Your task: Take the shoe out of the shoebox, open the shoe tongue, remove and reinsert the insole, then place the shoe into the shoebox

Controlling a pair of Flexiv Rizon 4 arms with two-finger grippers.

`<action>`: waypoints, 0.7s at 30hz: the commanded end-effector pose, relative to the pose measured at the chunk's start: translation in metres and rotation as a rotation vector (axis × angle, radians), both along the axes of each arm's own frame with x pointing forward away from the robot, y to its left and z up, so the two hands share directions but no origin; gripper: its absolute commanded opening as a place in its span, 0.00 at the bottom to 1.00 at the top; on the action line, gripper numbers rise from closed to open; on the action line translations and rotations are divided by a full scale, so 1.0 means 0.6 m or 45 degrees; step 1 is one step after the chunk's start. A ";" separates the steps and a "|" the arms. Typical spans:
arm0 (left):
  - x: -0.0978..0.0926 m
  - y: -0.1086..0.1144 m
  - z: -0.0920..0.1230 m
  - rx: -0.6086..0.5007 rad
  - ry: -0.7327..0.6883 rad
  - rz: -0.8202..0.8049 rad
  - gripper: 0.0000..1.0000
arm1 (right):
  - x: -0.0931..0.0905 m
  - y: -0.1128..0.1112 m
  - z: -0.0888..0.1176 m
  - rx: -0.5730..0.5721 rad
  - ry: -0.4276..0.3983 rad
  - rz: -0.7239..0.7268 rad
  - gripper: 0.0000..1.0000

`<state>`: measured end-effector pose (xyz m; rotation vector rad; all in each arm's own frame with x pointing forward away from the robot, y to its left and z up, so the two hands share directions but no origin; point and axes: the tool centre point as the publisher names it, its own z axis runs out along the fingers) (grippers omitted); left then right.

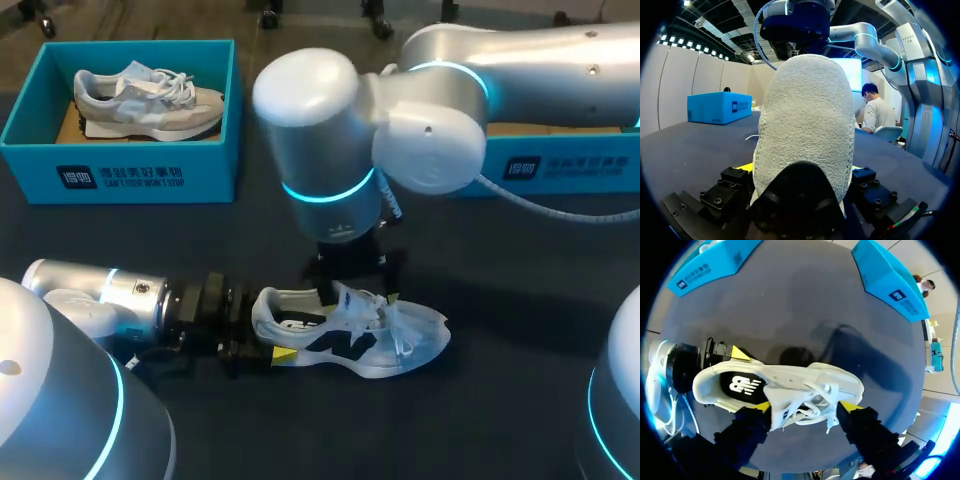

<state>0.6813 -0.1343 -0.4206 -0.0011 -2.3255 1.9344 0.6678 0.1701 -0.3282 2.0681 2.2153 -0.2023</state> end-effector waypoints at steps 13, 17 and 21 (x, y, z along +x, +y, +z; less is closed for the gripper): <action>0.002 -0.002 -0.003 0.002 -0.002 0.004 0.00 | 0.000 -0.005 0.002 0.199 0.102 0.130 0.18; 0.002 -0.002 -0.003 0.002 -0.002 0.004 0.00 | 0.000 -0.008 0.008 0.239 0.076 0.186 0.00; 0.002 -0.002 -0.003 0.002 -0.002 0.004 0.00 | -0.002 -0.020 0.012 0.297 0.073 0.236 0.00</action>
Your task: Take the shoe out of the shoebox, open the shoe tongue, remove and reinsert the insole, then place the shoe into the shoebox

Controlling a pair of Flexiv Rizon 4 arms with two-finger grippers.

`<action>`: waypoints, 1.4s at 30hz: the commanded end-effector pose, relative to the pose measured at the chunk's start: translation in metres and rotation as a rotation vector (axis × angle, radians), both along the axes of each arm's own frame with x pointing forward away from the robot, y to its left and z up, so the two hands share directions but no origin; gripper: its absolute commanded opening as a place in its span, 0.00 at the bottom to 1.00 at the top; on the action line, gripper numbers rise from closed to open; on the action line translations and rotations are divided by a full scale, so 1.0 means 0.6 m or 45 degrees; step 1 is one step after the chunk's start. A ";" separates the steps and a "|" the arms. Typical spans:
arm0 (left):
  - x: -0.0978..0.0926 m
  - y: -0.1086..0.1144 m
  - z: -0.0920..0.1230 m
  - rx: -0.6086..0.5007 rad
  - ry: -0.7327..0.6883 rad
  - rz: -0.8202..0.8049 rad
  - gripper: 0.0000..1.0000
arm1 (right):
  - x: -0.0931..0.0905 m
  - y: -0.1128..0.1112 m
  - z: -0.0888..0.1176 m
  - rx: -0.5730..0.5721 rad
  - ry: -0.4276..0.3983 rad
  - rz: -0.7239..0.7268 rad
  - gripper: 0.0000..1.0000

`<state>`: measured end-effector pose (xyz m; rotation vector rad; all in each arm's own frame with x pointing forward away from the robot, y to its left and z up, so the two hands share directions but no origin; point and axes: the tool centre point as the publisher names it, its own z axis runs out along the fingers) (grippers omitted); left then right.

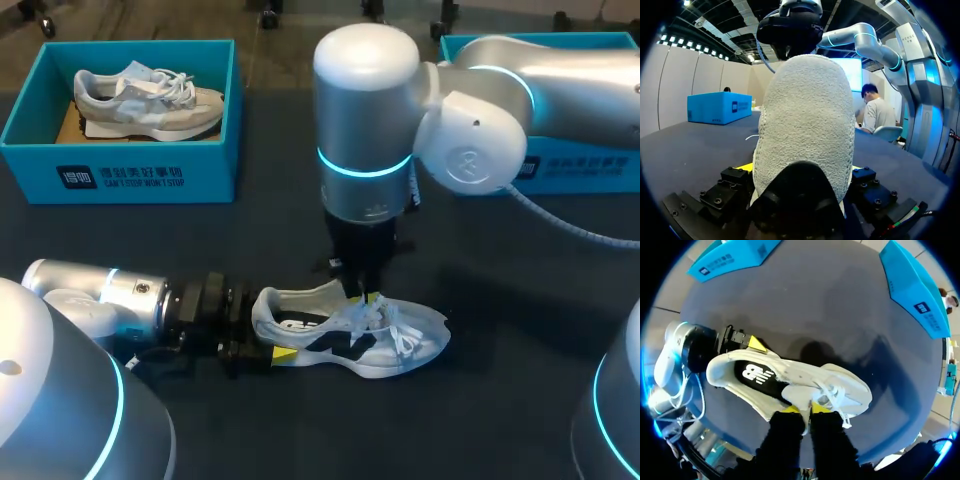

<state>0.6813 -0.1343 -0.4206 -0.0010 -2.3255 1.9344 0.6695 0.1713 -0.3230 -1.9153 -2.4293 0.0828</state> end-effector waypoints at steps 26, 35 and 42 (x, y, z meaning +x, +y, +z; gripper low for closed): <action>0.002 -0.002 -0.003 0.002 -0.002 0.004 0.00 | -0.020 -0.141 -0.015 0.498 -0.107 0.048 0.00; 0.002 -0.002 -0.003 0.002 -0.002 0.004 0.00 | -0.013 -0.149 -0.034 0.564 -0.087 0.049 0.09; 0.002 -0.002 -0.003 0.002 -0.002 0.004 0.00 | -0.020 -0.149 -0.005 0.496 -0.045 0.061 1.00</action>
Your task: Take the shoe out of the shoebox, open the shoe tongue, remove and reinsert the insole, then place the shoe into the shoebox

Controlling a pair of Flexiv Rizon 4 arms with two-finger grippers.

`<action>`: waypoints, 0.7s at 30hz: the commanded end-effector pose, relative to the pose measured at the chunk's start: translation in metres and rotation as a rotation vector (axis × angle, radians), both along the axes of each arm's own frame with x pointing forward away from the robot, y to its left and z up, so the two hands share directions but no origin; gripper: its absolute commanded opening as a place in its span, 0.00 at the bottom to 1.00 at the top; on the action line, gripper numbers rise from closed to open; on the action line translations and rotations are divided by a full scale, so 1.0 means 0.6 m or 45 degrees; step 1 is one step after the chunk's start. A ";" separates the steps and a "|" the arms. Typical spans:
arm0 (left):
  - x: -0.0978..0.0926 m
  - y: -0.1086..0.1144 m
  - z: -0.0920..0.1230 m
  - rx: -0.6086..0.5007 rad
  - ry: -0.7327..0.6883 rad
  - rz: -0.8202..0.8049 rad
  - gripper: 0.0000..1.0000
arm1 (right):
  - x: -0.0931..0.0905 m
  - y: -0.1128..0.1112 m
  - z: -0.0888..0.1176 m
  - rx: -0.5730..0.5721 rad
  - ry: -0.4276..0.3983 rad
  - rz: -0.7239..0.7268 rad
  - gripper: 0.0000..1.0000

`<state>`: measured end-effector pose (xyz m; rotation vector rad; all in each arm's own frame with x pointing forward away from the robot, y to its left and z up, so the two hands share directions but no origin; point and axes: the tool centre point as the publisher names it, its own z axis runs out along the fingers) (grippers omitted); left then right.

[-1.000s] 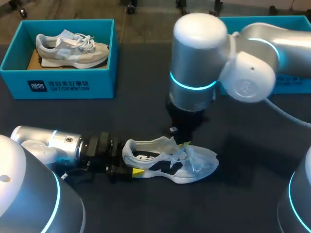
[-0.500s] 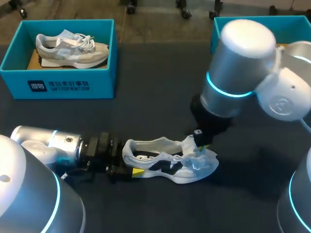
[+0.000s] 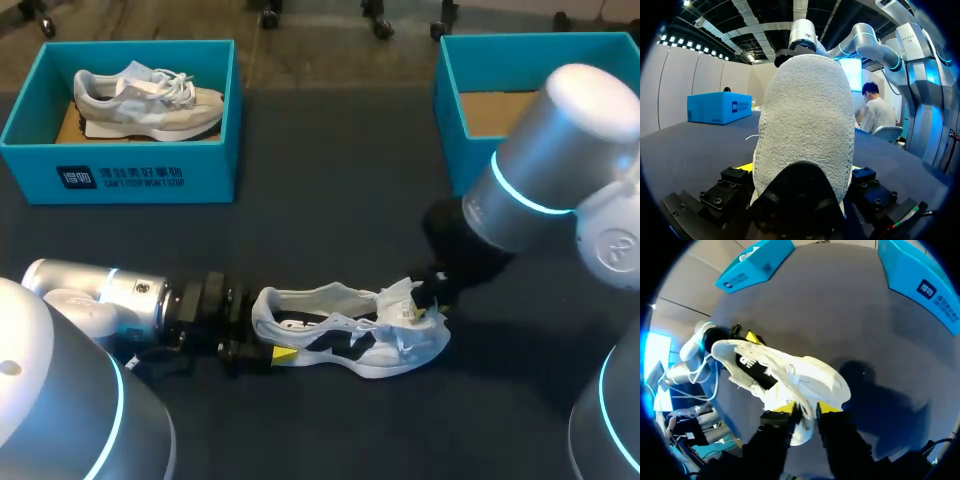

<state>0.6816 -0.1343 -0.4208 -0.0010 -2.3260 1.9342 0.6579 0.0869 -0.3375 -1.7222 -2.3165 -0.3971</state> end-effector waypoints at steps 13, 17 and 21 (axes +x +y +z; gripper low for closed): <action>0.001 -0.002 -0.003 0.002 -0.001 0.003 0.00 | 0.009 0.037 0.158 -0.398 0.080 0.152 1.00; 0.001 -0.002 -0.003 0.002 -0.001 0.003 0.00 | 0.019 0.074 0.201 -0.561 0.045 0.274 1.00; 0.001 -0.002 -0.003 0.002 -0.001 0.003 0.00 | 0.026 0.109 0.227 -0.668 -0.011 0.449 1.00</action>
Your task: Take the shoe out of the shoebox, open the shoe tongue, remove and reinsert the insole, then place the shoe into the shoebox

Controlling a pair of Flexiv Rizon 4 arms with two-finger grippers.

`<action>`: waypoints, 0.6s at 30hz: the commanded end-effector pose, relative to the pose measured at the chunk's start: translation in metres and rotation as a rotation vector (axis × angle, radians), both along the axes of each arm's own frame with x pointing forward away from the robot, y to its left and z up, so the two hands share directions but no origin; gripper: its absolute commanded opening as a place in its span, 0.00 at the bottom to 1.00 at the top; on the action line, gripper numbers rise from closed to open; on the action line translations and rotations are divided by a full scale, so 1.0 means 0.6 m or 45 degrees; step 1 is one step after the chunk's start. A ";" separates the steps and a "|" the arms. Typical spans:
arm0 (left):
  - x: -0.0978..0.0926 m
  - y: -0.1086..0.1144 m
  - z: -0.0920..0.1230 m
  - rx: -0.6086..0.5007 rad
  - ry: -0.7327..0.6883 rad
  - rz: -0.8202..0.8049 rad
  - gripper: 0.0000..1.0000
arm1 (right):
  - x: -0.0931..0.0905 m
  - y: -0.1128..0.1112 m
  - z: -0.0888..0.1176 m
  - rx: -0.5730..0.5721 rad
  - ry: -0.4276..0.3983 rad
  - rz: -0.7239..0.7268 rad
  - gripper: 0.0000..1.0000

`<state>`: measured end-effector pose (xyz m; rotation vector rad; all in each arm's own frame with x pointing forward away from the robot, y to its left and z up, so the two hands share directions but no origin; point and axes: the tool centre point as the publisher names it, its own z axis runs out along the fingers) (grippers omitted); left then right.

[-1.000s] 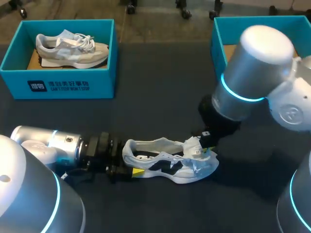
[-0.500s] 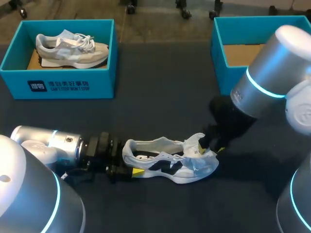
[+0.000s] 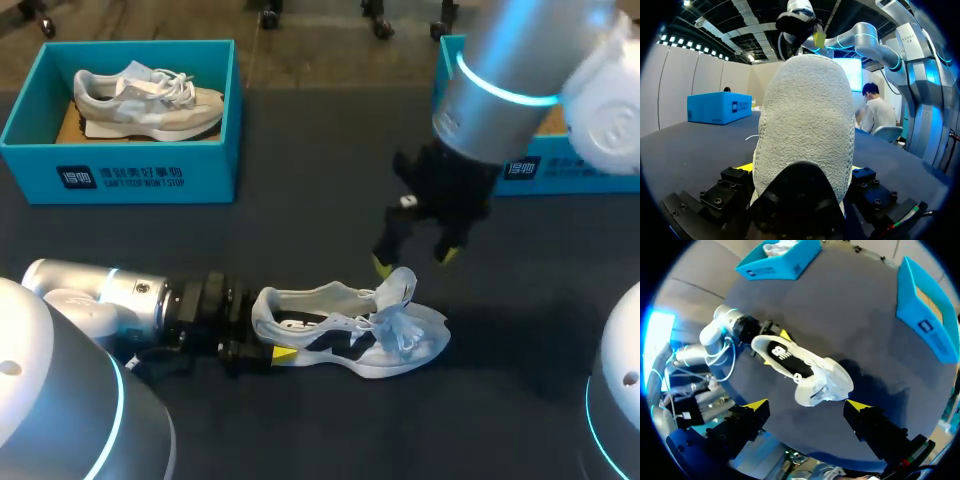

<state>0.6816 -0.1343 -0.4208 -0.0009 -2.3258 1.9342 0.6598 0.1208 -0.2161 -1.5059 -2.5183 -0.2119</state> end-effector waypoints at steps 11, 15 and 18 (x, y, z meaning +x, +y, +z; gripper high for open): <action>0.001 -0.002 -0.003 0.002 -0.002 0.003 0.00 | 0.021 0.106 0.018 -0.696 -0.176 0.499 1.00; 0.001 -0.002 -0.003 0.002 -0.002 0.003 0.00 | 0.022 0.118 0.006 -0.691 -0.236 0.632 0.90; 0.001 -0.002 -0.003 0.002 -0.002 0.003 0.00 | 0.028 0.127 -0.007 -0.682 -0.251 0.729 0.45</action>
